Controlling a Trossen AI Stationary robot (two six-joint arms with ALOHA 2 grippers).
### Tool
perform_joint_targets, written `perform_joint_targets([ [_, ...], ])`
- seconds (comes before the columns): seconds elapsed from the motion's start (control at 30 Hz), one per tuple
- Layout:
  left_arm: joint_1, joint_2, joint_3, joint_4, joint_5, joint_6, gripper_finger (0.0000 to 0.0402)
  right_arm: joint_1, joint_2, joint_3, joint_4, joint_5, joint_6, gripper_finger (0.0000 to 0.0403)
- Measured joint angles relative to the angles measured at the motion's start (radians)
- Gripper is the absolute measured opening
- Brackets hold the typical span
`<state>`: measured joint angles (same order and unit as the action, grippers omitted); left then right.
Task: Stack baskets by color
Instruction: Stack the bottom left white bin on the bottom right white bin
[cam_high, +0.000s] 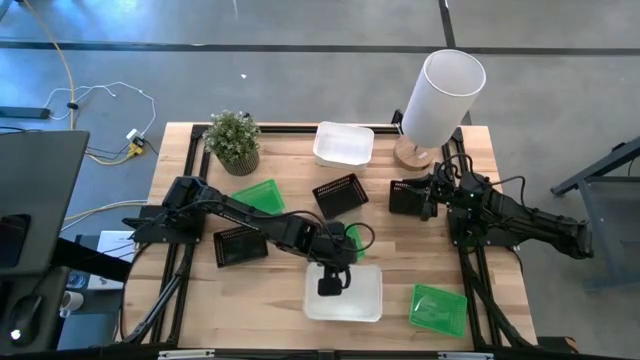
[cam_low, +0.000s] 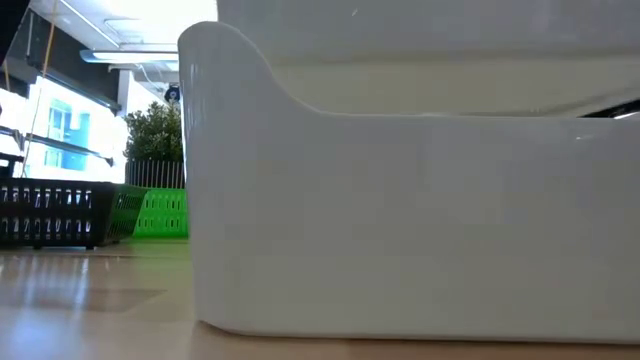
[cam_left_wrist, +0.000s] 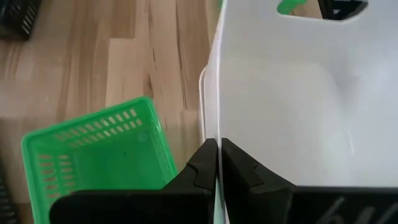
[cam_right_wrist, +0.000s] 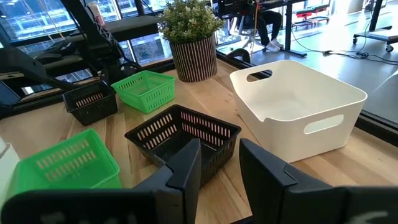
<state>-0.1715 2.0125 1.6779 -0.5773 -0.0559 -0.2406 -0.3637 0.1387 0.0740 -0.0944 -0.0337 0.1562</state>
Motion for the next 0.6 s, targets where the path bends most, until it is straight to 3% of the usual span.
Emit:
perform_joint_targets([
  [0.6,0.001,0.011,-0.013,-0.001,0.0,-0.019,0.0,0.0,0.0,-0.001,0.0,0.0,0.0,0.0098],
])
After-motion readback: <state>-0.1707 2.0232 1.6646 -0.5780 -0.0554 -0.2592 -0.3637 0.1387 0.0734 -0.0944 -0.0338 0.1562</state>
